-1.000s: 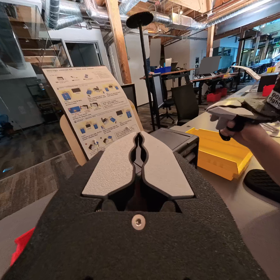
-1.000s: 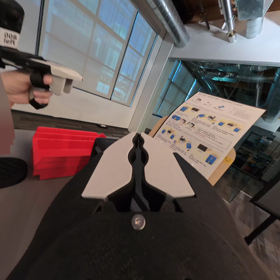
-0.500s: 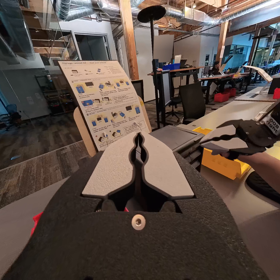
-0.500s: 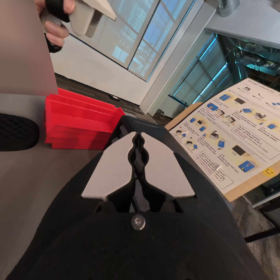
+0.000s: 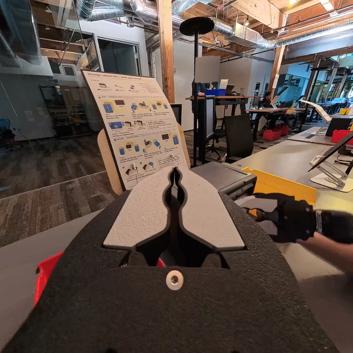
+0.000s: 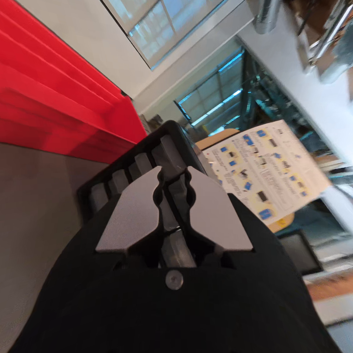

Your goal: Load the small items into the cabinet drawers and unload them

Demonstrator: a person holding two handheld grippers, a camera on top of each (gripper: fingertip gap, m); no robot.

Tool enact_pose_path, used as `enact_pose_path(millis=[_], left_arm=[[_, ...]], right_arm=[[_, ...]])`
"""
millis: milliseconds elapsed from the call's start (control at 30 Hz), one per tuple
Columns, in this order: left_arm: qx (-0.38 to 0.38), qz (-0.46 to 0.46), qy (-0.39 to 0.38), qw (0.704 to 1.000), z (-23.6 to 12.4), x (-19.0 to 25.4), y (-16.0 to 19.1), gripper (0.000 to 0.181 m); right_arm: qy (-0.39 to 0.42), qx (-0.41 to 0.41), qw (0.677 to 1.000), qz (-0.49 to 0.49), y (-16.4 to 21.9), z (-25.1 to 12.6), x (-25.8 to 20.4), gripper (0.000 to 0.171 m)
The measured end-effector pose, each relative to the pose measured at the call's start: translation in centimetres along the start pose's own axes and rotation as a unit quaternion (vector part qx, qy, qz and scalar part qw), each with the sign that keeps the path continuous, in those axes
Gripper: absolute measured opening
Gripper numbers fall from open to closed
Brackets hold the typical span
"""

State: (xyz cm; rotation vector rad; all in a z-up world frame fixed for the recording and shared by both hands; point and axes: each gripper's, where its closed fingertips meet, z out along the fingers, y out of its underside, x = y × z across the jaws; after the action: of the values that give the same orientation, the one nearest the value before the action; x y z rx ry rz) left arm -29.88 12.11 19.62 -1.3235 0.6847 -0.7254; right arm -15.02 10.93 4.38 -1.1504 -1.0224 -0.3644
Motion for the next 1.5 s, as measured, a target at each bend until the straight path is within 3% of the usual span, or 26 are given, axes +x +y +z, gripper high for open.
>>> enact_pose_path(millis=[167,633,933,1500], left_arm=[[0.031,-0.034,0.020,0.999,-1.7,-0.9,-1.0,0.000],[0.038,-0.067,0.072,0.994,-4.7,-2.2,-1.0,0.000],[0.042,-0.072,0.071,0.994,-5.1,-2.7,-1.0,0.000],[0.016,-0.066,0.072,0.995,-4.4,-2.2,-0.2,0.000]], right_arm=[[0.071,-0.027,0.986,-0.146,-0.8,2.2,-0.7,0.023],[0.146,-0.092,0.939,-0.297,0.6,5.2,-0.8,0.015],[0.168,-0.068,0.931,-0.318,0.1,5.1,-0.5,0.007],[0.152,-0.022,0.938,-0.310,-4.7,-0.1,-3.8,0.007]])
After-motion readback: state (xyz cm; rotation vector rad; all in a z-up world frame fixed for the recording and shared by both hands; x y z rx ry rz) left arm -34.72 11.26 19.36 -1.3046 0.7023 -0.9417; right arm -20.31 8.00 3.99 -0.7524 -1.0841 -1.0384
